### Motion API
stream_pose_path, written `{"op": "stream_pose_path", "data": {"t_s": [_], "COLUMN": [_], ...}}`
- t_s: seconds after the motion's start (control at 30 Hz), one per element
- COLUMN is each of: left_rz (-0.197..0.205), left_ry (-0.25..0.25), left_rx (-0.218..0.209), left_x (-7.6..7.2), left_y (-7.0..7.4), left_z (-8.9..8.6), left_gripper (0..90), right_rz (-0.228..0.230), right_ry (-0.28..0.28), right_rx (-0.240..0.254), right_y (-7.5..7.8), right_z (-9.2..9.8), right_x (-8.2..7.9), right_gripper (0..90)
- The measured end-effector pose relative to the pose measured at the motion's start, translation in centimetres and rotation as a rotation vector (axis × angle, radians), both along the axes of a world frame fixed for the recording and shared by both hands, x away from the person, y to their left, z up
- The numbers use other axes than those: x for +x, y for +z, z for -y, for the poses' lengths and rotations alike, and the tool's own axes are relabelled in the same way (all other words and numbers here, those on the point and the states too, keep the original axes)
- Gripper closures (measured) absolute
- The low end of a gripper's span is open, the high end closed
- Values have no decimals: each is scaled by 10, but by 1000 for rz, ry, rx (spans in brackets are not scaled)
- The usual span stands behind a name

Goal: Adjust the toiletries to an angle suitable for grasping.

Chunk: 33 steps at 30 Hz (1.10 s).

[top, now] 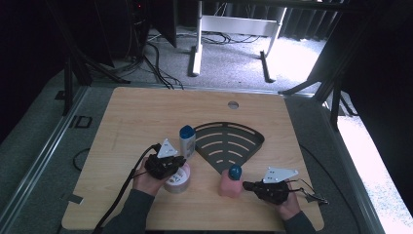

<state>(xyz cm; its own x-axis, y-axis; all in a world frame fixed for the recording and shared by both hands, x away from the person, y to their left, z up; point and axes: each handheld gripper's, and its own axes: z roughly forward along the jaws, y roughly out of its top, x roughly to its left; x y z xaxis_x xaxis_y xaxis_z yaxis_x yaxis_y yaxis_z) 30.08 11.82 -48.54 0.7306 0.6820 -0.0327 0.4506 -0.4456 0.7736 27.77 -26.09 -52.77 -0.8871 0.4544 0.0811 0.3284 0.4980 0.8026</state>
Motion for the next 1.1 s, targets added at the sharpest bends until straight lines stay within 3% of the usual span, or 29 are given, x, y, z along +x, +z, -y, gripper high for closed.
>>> {"op": "stream_pose_path", "data": {"t_s": [0.5, 0.53, 0.63, 0.83, 1.1], "left_rz": [5, 6, 8, 6, -11], "left_ry": [-114, -118, -137, -151, -181], "left_rx": [-39, -43, -53, -44, -28], "left_x": [-19, -20, -25, -28, -32], "left_y": [11, 11, 14, 15, 14], "left_z": [20, 20, 22, 23, 24], "left_gripper": [822, 822, 822, 823, 833], "right_rz": [-1, 21, 40, 46, 47], "right_ry": [48, 56, 76, 97, 90], "right_rx": [40, 7, -15, -13, -2], "right_y": [2, 3, 5, 3, 2], "right_z": [-20, -26, -38, -59, -72], "right_x": [2, 1, 2, 8, 15], "right_gripper": [897, 896, 890, 890, 890]}}
